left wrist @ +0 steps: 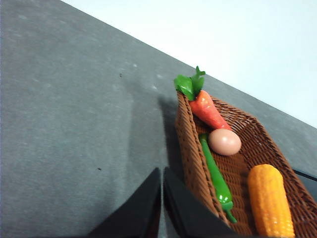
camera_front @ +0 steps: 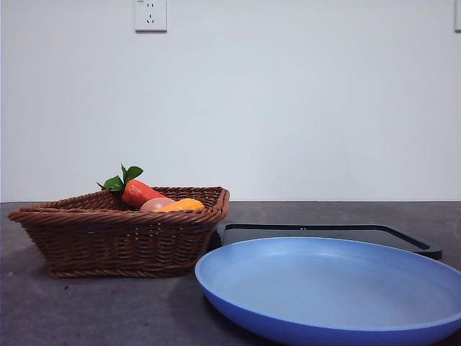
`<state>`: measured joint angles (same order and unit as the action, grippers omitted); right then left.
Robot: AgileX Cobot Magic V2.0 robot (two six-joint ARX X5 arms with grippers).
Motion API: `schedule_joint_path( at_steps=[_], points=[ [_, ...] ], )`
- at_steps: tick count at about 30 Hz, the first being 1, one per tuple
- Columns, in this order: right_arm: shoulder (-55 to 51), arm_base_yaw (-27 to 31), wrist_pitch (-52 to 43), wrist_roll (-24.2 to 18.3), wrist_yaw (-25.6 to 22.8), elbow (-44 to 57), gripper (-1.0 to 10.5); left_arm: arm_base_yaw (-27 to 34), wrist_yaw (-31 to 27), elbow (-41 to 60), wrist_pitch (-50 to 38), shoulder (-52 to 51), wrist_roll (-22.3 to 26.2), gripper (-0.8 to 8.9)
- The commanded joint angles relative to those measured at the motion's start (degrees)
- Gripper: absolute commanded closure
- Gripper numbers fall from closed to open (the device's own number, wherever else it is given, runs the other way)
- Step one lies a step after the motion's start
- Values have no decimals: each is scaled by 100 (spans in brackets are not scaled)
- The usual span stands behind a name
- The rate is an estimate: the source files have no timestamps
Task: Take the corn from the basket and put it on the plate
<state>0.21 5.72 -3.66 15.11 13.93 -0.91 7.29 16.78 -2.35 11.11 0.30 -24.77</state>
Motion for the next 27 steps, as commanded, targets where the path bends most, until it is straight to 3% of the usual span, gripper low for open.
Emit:
schedule_joint_path(
  at_steps=[1, 9, 16, 22, 27],
  points=[
    [0, 0, -55, 184, 186, 13, 944, 20, 184, 0, 66, -2, -50, 806],
    [4, 0, 26, 852, 229, -262, 944, 20, 476, -459, 157, 2, -332, 806],
    [337, 0, 898, 815, 238, -1187, 944, 20, 610, -1491, 684, 385, -87, 806],
    [1276, -2, 2168, 317, 730, -2319, 944, 20, 1093, -2503, 1554, 1392, 822, 806],
    [2184, -9, 3521, -472, 1331, -3254, 944, -61, 1451, -3141, 2306, 2216, 1530, 806]
  ],
)
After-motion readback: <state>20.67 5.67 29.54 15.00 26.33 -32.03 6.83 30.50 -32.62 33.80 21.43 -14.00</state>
